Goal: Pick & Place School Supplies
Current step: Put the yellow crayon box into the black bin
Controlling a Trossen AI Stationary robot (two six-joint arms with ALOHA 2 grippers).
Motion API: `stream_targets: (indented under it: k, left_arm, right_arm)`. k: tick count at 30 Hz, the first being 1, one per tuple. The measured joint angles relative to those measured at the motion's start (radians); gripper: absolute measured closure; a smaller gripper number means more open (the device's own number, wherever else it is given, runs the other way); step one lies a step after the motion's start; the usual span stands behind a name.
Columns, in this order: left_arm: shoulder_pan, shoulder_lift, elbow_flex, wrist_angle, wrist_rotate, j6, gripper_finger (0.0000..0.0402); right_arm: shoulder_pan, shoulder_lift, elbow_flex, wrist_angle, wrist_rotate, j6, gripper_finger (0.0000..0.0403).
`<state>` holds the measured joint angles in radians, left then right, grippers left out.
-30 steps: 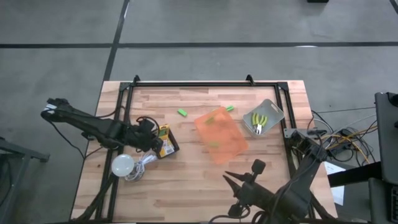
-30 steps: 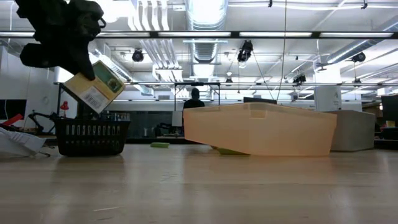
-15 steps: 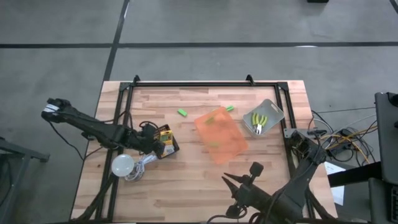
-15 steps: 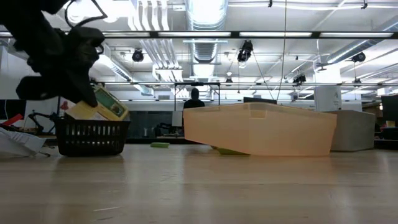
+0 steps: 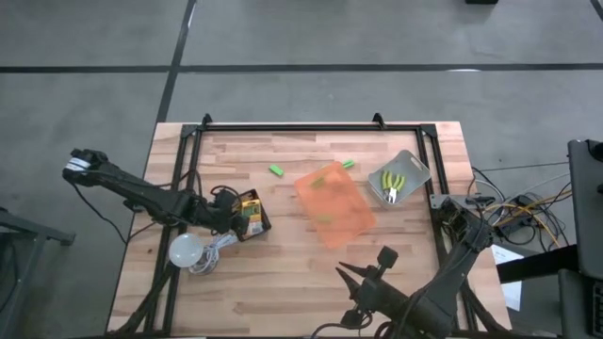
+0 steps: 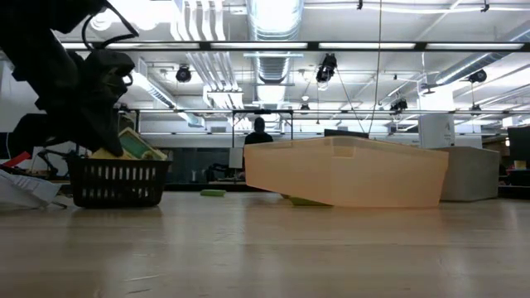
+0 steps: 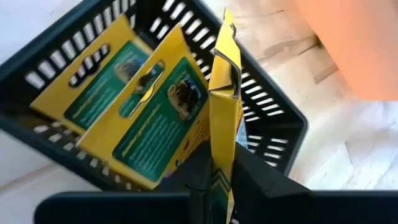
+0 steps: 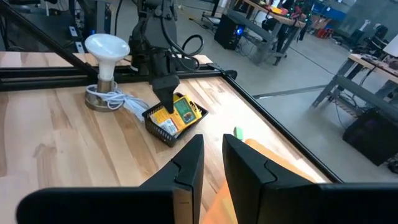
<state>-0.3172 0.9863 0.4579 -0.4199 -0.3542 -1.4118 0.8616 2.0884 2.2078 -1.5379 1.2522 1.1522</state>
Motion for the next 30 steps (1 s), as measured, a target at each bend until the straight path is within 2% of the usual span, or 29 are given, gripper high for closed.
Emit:
stream_targets:
  k: [5, 18, 30]
  left_arm:
    - [0.0, -0.001, 0.014, -0.003, 0.001, 0.075, 0.0354]
    - [0.0, -0.003, 0.014, -0.001, 0.03, 0.076, 0.0286]
    - [0.0, -0.039, 0.014, 0.0, 0.03, 0.053, 0.028]
  right_arm:
    - [0.0, 0.0, 0.0, 0.0, 0.0, 0.0, 0.0346]
    - [0.0, 0.0, 0.0, 0.001, -0.003, 0.0, 0.0346]
    - [0.0, 0.0, 0.0, 0.0, -0.003, -0.002, 0.0346]
